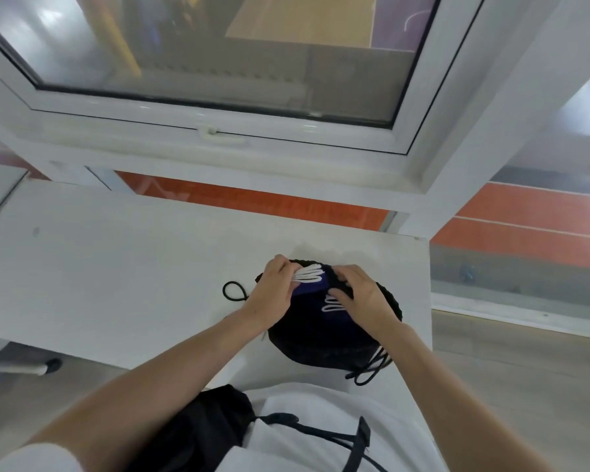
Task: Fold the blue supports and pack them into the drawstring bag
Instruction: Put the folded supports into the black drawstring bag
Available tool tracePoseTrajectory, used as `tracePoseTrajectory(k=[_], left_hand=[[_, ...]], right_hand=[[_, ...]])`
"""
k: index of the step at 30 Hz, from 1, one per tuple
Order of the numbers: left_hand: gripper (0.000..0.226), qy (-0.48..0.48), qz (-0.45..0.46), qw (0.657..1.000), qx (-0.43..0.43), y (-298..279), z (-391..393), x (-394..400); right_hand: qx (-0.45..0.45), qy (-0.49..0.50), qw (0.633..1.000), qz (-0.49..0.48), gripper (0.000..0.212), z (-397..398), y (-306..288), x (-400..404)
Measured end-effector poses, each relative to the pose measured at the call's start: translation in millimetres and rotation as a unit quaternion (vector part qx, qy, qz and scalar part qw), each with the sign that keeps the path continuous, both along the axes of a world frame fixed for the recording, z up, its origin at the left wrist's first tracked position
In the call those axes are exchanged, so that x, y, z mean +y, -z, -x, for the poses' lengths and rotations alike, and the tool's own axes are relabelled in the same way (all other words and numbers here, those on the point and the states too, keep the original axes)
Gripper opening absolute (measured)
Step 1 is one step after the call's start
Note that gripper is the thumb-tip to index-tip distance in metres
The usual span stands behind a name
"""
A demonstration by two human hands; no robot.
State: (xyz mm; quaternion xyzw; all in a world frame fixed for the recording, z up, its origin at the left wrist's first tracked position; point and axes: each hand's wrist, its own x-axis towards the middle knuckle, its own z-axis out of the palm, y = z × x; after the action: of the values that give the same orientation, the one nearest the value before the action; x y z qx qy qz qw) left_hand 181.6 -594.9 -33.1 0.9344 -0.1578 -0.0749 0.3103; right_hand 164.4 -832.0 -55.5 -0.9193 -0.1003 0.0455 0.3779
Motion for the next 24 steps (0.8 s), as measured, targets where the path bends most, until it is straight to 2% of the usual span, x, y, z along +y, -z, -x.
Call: tracePoseTrajectory(k=[2,4,6,8,10,12,14,16,18,19,22,24], left_hand=[[0.03,0.024,-0.001,1.0,-0.012,2,-2,-1],[0.031,0.045,0.0,0.999,-0.02,3,-3,-3],[0.03,0.063,0.005,0.998,-0.031,3,-3,-5],[0.029,0.066,0.016,0.997,-0.036,-1,-3,-4],[0.032,0.03,0.016,0.998,-0.049,-2,-3,3],[0.034,-0.085,0.01,0.995,-0.06,-1,-4,13],[0.038,-0.233,0.019,0.972,0.014,3,-5,23],[0.054,-0.303,0.01,0.94,0.156,15,-4,30],[0.062,-0.294,0.013,0.923,0.248,28,0,34],[0.056,-0.281,0.019,0.921,0.268,33,2,34],[0.029,-0.25,0.018,0.931,0.267,37,5,32],[0.022,-0.248,0.062,0.931,0.262,32,4,30]], right_hand=[[0.032,0.005,0.999,-0.021,0.058,-4,-16,9],[0.022,-0.025,0.999,-0.009,0.066,-7,-24,17],[-0.019,-0.059,0.998,0.006,0.058,-8,-23,22],[-0.035,-0.057,0.998,0.011,0.041,-7,-21,25],[-0.027,-0.018,0.999,0.005,0.029,-1,-21,26],[-0.008,0.042,0.999,-0.007,0.024,8,-20,22],[0.024,0.108,0.993,-0.036,0.023,18,-18,16],[0.066,0.16,0.981,-0.087,0.02,26,-15,13],[0.101,0.193,0.966,-0.136,0.021,33,-13,16],[0.116,0.201,0.96,-0.156,0.021,35,-12,18],[0.131,0.194,0.956,-0.179,0.023,41,-9,25],[0.133,0.178,0.957,-0.186,0.029,42,-5,32]])
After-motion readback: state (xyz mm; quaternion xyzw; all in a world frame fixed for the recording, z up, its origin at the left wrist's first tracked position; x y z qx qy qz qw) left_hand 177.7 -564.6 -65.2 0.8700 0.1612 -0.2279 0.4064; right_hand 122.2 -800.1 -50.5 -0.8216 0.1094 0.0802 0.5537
